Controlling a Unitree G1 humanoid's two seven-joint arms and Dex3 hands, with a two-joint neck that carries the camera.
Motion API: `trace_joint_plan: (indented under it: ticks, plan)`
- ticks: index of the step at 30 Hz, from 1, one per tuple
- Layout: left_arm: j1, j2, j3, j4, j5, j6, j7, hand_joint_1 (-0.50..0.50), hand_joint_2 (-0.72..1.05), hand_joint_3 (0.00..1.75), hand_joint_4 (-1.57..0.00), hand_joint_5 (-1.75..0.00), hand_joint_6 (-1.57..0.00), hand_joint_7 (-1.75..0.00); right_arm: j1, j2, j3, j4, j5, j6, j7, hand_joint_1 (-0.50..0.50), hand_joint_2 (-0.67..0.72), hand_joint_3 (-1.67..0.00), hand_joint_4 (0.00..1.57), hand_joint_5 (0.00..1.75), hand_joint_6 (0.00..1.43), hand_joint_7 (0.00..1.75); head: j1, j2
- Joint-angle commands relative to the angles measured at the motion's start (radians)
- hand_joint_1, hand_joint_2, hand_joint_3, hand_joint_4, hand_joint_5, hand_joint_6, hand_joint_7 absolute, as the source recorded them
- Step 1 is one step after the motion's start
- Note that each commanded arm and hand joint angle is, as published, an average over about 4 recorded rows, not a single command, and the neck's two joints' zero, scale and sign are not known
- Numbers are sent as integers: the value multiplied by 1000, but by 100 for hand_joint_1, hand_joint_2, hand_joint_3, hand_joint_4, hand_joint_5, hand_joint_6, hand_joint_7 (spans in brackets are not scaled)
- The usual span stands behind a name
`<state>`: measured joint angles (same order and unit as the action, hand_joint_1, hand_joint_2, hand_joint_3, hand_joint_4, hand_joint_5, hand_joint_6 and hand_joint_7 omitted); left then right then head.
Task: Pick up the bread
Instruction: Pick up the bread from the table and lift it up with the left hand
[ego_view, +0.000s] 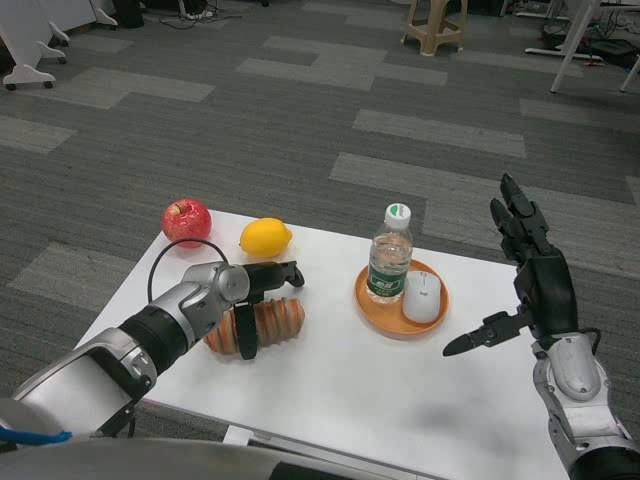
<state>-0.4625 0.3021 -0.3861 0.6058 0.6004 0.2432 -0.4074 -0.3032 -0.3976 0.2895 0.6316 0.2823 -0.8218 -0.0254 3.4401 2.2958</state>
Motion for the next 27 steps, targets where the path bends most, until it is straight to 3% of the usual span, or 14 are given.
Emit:
trace_joint_plan:
  ticks: [1, 4, 8, 10, 18, 22, 27]
  plan:
    - [44, 13, -19, 29, -7, 56, -36, 50, 34, 9, -44, -175, 0, -152, 10, 3, -10, -3, 9, -2, 1, -8, 20, 0, 0, 0, 0, 0, 1, -2]
    - [43, 14, -19, 29, -26, 57, -41, 50, 34, 7, -48, -175, -9, -168, 10, 3, -10, -3, 9, -2, 1, -8, 20, 0, 0, 0, 0, 0, 2, -2]
    - [32, 14, -23, 34, -33, 57, -73, 50, 34, 9, -52, -175, -61, -168, 10, 3, -10, -3, 9, -2, 1, -8, 19, 0, 0, 0, 0, 0, 5, -4]
    - [22, 14, -30, 42, -36, 57, -99, 50, 34, 9, -52, -175, -69, -168, 10, 3, -10, -3, 9, -2, 1, -9, 15, 0, 0, 0, 0, 0, 6, -5]
    - [22, 17, -5, 39, -66, 3, -124, 50, 34, 9, -52, -175, -69, -168, 10, 3, -10, -3, 9, -2, 1, -8, 15, 0, 0, 0, 0, 0, 5, -7]
    - [31, 21, 47, -42, -83, -66, -133, 50, 34, 9, -52, -175, -68, -168, 10, 2, -9, -3, 9, -2, 1, -8, 22, 0, 0, 0, 0, 0, 10, -3]
    - [54, 30, 90, -136, -117, -91, -131, 50, 34, 9, -52, -175, -67, -168, 10, 2, -10, -7, 9, -2, 1, -8, 15, 0, 0, 0, 0, 0, 11, 5]
